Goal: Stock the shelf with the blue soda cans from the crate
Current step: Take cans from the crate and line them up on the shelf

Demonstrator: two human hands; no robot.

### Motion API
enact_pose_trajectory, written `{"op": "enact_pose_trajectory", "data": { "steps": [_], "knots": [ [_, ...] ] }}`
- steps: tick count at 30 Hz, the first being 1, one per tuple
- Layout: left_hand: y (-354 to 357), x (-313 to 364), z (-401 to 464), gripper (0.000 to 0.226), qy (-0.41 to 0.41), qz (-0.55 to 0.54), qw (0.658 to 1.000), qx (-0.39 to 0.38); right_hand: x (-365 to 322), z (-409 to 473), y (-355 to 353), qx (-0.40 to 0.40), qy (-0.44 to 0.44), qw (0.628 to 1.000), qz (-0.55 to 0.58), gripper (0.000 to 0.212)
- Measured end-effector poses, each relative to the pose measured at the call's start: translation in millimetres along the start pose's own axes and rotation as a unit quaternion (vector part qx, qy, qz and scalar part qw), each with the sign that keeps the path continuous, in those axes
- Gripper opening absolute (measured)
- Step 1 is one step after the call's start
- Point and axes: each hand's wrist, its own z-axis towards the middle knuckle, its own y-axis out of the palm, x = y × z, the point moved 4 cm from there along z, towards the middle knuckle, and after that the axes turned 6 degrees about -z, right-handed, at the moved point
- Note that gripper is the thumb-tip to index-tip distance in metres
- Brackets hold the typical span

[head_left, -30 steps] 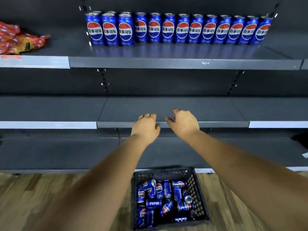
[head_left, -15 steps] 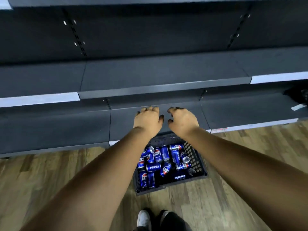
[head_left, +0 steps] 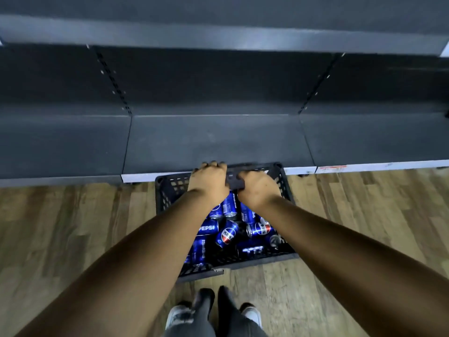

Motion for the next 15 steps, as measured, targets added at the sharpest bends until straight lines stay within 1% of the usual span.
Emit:
{"op": "enact_pose_trajectory", "data": {
  "steps": [3, 6, 10, 12, 15],
  "knots": [
    [64.8, -25.3, 21.4, 0.036, -0.014, 0.005, 1.0, -0.014, 21.3, 34.4, 67.0, -0.011, 0.025, 0.999, 0.036, 0.035],
    [133.3, -47.7, 39.0, 0.032, -0.005, 0.015, 0.999, -0.05, 41.5, 67.9, 140.2, -0.022, 0.066, 0.992, 0.103, 0.026],
    [221.8, -80.1, 65.2, 0.027, -0.008, 0.018, 0.993, -0.113, 71.7, 107.3, 232.4, -0.036, 0.155, 0.962, 0.221, 0.017],
    [259.9, -93.9, 78.1, 0.027, -0.019, 0.0, 0.991, -0.135, 86.4, 126.1, 272.8, -0.063, 0.191, 0.952, 0.232, 0.022],
    [306.7, -109.1, 95.7, 0.027, -0.024, -0.022, 0.985, -0.171, 104.8, 147.7, 323.0, -0.098, 0.242, 0.94, 0.222, 0.036]
  ]
}}
